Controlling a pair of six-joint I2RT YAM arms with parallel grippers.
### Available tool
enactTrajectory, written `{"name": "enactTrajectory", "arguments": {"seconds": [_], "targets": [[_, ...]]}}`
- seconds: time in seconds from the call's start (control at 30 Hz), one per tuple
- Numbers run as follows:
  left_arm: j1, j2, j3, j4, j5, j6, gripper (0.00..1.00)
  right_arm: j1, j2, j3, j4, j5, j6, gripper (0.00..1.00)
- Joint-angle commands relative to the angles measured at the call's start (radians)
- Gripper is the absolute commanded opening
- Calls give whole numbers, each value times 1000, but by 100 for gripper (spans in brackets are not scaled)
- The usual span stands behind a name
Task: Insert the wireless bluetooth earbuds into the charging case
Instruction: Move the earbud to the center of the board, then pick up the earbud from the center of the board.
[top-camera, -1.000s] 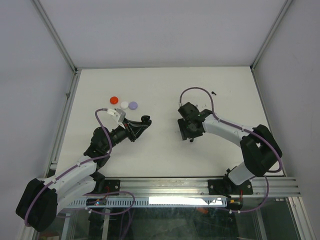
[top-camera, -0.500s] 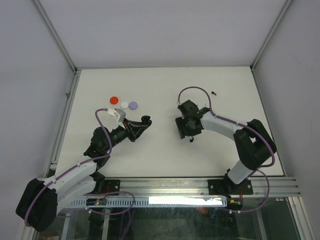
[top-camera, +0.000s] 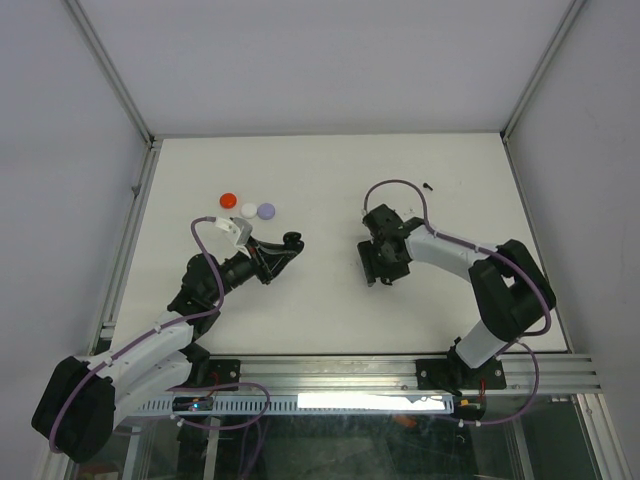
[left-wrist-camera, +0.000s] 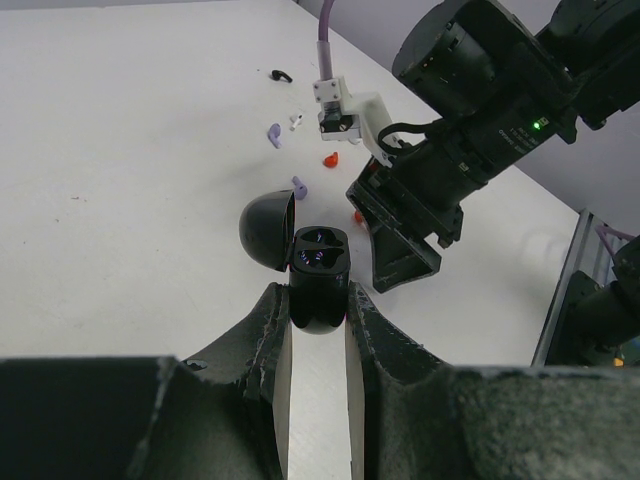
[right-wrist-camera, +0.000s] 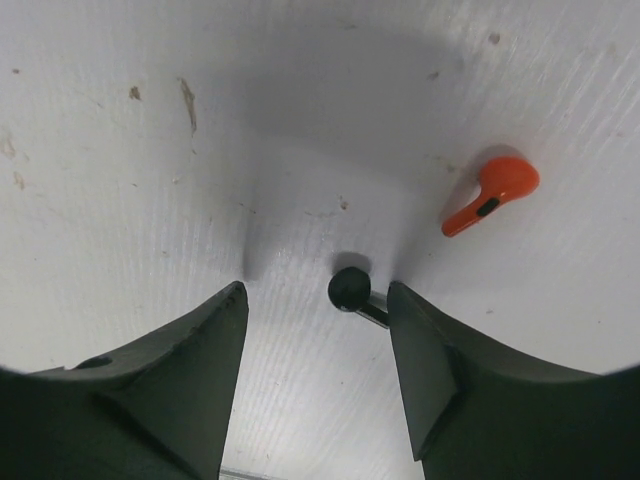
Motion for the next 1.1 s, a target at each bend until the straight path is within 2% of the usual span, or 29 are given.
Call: {"name": "enactTrajectory", "arguments": {"seconds": [0.0, 0.23, 0.57, 1.07], "targets": [[-2, 8, 5, 64, 36, -16, 0, 1, -63, -20, -30, -45, 23, 61], [0, 17, 6, 70, 40, -23, 0, 35, -42, 15, -33, 23, 5, 59], [0, 11, 3, 65, 36, -20, 0, 36, -14, 26, -13, 130, 67, 43], [0, 19, 3, 68, 39, -20, 0, 36, 23, 14, 41, 108, 99, 33]]}}
